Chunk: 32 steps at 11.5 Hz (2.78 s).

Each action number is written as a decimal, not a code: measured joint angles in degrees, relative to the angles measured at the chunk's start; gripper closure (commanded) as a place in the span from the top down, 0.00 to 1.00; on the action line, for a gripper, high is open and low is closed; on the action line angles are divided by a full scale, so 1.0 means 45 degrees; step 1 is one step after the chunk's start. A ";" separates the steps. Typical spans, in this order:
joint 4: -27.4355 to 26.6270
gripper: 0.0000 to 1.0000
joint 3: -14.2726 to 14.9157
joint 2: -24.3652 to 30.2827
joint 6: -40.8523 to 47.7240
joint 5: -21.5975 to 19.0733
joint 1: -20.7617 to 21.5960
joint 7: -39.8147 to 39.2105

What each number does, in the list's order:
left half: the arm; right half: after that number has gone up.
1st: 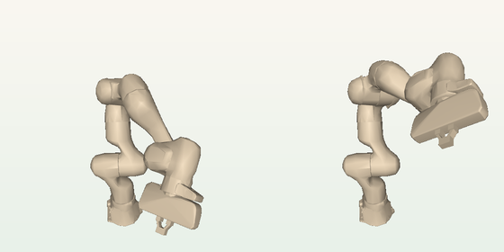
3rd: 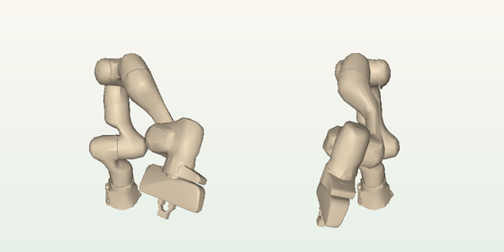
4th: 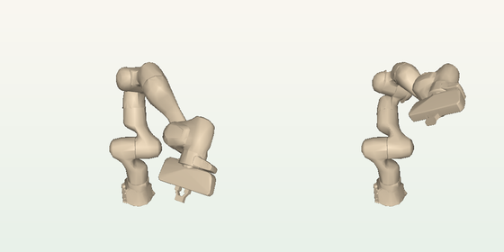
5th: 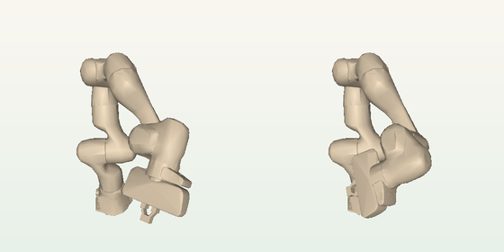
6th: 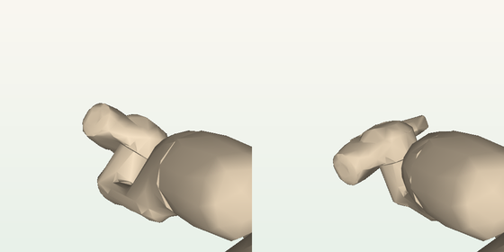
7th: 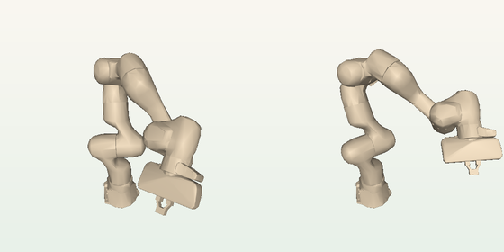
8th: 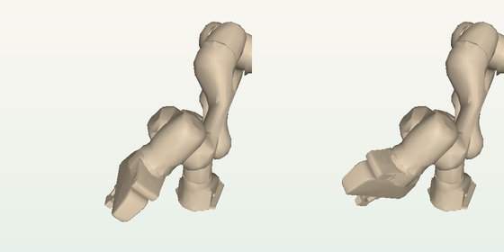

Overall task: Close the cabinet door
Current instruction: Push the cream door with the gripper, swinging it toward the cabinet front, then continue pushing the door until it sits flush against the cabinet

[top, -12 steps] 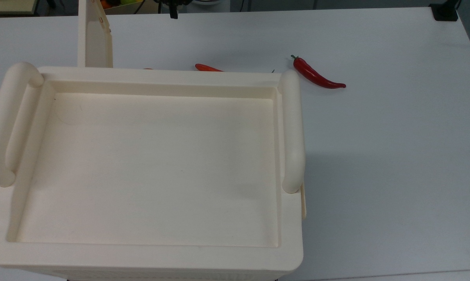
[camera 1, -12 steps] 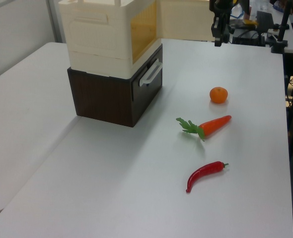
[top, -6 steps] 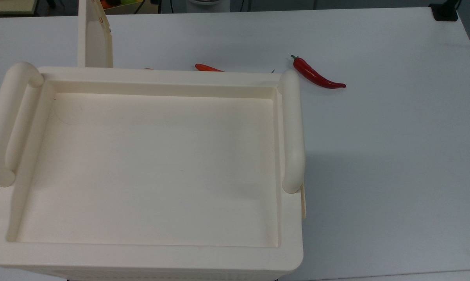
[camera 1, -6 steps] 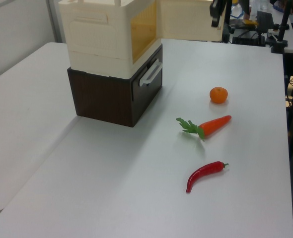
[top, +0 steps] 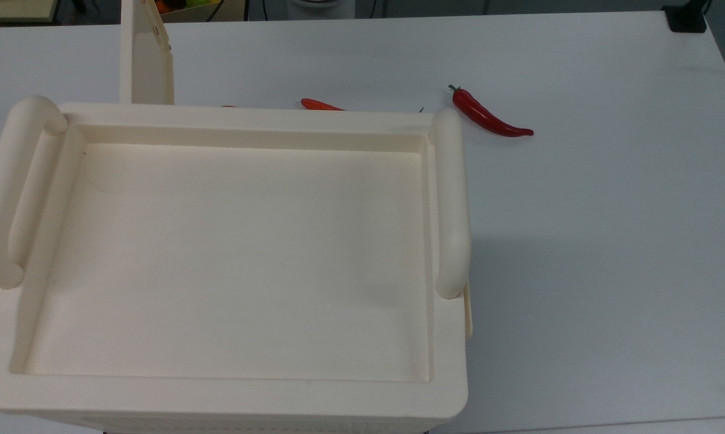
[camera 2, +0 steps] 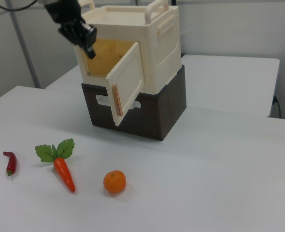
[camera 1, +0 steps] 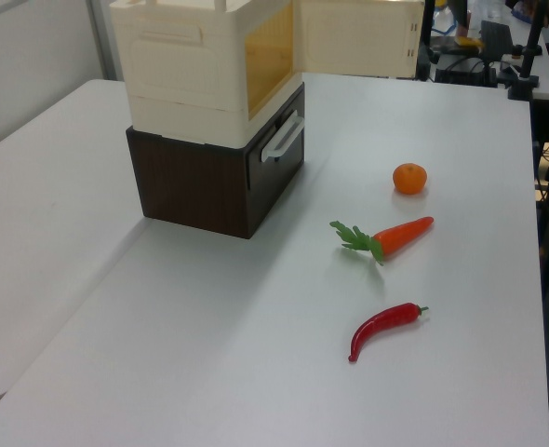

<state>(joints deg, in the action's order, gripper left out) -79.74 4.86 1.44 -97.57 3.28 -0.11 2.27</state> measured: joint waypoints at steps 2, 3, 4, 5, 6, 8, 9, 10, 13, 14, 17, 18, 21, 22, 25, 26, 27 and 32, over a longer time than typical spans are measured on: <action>0.0079 0.00 0.0014 -0.0034 -0.0926 -0.0164 -0.0618 0.0000; 0.0079 0.00 0.0025 -0.0079 -0.1265 -0.0199 -0.0883 0.0000; 0.0079 0.00 0.0035 -0.0155 -0.1499 -0.0204 -0.1158 0.0000; 0.0079 0.00 0.0042 -0.0254 -0.1603 -0.0206 -0.1415 -0.0001; 0.0080 0.00 0.0052 -0.0375 -0.1640 -0.0206 -0.1656 -0.0001; 0.0079 0.00 0.0070 -0.0674 -0.1688 -0.0218 -0.2083 -0.0003; 0.0079 0.00 0.0072 -0.0797 -0.1701 -0.0254 -0.2191 -0.0003; 0.0078 0.00 0.0073 -0.0929 -0.1704 -0.0359 -0.2253 -0.0003; 0.0078 0.00 0.0071 -0.1273 -0.1722 -0.0972 -0.2260 -0.0003; 0.0079 0.00 0.0070 -0.1356 -0.1738 -0.1168 -0.2243 -0.0003; 0.0080 0.00 -0.0066 -0.1579 -0.1953 -0.1456 -0.2152 -0.0003; 0.0079 0.00 -0.0121 -0.1658 -0.2095 -0.1611 -0.2076 -0.0002; 0.0079 0.00 -0.0224 -0.1903 -0.2708 -0.2137 -0.1588 0.0001; 0.0079 0.00 -0.0237 -0.1986 -0.2921 -0.2203 -0.1375 0.0067; 0.0070 0.00 -0.0264 -0.2281 -0.3849 -0.2217 -0.0835 0.0780; 0.0066 0.00 -0.0270 -0.2409 -0.4305 -0.2220 -0.0656 0.1049; 0.0063 0.00 -0.0272 -0.2550 -0.4816 -0.2220 -0.0479 0.1350; 0.0035 0.00 -0.0278 -0.3354 -0.7576 -0.2220 0.0106 0.2526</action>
<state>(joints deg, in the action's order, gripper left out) -79.58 3.61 -13.65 -131.66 -6.71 0.37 13.63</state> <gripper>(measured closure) 0.991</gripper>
